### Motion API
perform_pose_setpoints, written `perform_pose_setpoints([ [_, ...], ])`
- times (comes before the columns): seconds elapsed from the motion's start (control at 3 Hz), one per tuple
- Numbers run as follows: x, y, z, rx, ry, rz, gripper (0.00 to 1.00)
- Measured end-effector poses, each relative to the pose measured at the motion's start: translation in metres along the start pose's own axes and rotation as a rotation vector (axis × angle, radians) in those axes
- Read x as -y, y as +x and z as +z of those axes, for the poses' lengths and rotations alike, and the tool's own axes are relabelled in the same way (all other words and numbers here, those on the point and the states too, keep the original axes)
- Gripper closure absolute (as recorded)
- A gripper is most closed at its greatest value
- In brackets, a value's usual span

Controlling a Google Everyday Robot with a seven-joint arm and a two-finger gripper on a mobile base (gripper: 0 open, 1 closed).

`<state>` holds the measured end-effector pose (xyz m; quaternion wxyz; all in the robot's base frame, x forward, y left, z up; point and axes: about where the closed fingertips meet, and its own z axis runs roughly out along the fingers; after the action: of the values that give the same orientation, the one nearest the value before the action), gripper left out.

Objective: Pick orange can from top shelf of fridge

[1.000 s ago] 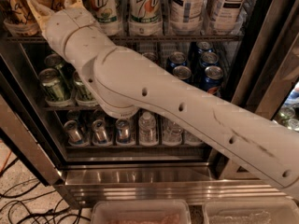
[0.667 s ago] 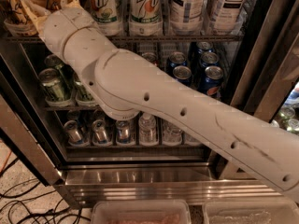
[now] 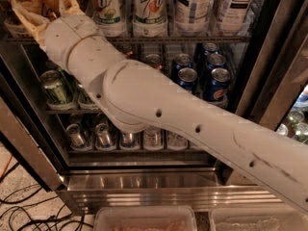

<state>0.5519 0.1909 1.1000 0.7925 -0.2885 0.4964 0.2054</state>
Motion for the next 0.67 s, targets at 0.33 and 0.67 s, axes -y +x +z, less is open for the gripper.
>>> perform_pose_setpoints([
  [0.33,-0.0074,0.0031,-0.0096,-0.014,-0.025,-0.005,1.00],
  [0.67,-0.0116,0.0063,-0.0191,-0.024,-0.053,-0.008,1.00],
])
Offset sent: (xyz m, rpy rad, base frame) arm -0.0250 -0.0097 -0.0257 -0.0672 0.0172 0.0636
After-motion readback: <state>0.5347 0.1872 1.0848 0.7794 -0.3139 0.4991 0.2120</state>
